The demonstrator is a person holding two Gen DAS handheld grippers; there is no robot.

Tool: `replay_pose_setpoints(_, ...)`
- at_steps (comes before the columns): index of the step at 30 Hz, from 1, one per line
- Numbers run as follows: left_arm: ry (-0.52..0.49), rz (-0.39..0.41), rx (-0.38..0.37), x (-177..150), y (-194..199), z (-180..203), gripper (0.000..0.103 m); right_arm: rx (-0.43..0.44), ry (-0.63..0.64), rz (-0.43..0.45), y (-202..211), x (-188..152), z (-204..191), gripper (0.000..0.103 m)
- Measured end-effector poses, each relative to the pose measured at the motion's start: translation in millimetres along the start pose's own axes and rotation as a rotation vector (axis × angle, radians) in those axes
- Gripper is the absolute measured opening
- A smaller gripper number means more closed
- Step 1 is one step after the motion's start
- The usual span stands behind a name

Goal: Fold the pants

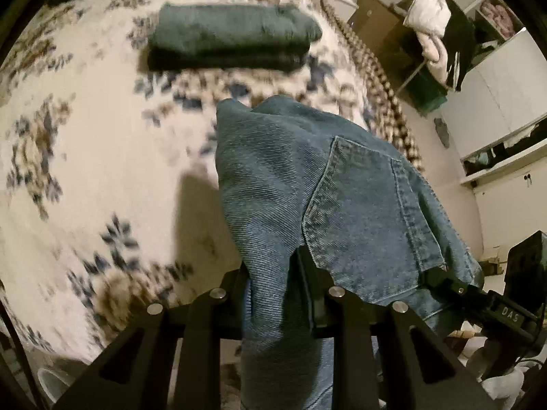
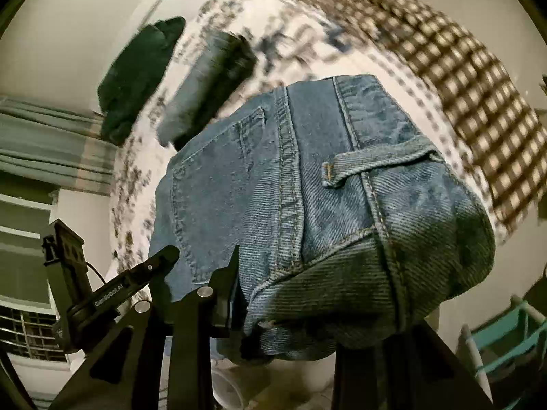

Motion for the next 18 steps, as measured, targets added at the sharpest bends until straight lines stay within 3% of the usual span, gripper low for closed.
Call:
replay_pose_setpoints(6, -0.005, 0.088, 0.038, 80, 29, -7, 0.020, 0.060, 0.035, 0.056, -10, 61, -58, 0.032)
replay_pose_setpoints(12, 0.021, 0.159, 0.069, 181, 29, -31, 0.021, 0.105, 0.111, 0.077, -46, 159, -118, 0.032)
replay_pose_setpoints(18, 0.060, 0.208, 0.087, 274, 7, -77, 0.021, 0.135, 0.177, 0.078, -110, 261, -164, 0.032)
Point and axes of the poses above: each gripper's, at about its wrist camera, not at the fingertips, and y roughly against the way its jaws point, z to its right, x to its top, the point moved 3 cm from there along -y, roughly the way its jaws point, and after that the axes turned 4 degrees about -z, right-handed, at the moved point
